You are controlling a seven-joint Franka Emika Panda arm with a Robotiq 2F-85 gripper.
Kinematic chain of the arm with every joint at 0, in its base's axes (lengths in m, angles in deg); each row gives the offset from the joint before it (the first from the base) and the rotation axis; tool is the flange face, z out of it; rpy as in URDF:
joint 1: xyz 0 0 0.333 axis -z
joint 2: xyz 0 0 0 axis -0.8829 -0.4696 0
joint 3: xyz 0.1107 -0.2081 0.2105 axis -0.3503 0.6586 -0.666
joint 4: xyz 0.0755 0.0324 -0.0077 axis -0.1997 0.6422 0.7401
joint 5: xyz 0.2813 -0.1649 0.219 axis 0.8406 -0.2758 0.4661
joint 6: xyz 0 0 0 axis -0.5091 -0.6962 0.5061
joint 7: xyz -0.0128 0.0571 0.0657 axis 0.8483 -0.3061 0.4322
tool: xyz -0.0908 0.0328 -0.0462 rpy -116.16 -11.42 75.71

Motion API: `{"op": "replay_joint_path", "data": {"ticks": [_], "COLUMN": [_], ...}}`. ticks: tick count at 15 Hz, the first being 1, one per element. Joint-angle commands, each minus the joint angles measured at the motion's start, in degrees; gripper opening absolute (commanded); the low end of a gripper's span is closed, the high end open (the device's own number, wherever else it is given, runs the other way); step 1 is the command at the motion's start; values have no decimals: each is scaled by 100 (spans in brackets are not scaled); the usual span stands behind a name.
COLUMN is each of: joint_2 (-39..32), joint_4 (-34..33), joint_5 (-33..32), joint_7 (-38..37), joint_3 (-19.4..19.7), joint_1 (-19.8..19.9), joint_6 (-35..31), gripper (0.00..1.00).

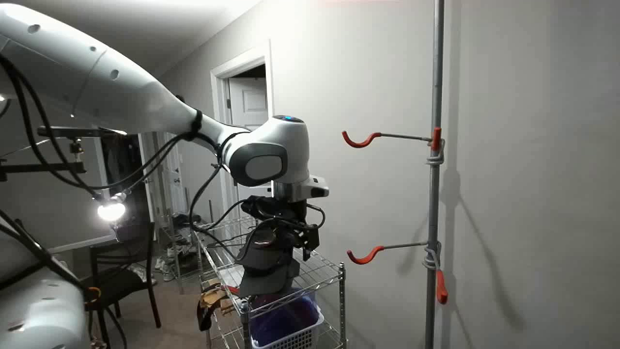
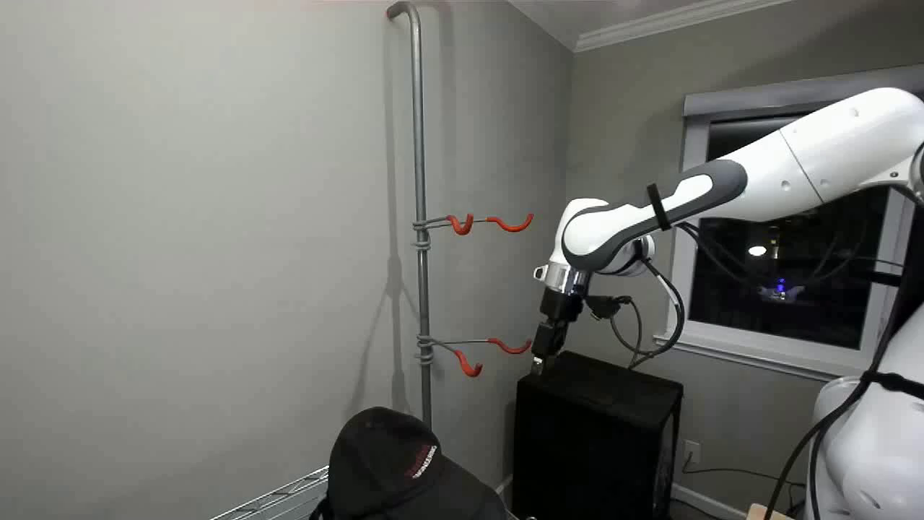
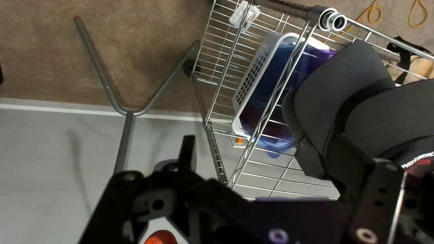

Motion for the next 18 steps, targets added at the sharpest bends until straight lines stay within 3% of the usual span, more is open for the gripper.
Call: {"op": "replay_joint_path", "data": {"ticks": [1, 11, 18], "joint_2": [-8, -8, -603], "joint_4": [-12, -12, -1478], "joint_5": [55, 55, -680], "joint_7": [40, 39, 81], "joint_3": [-127, -127, -1051], "joint_1": [135, 135, -233], "joint_6": [24, 24, -95], "gripper": [100, 100, 100]}}
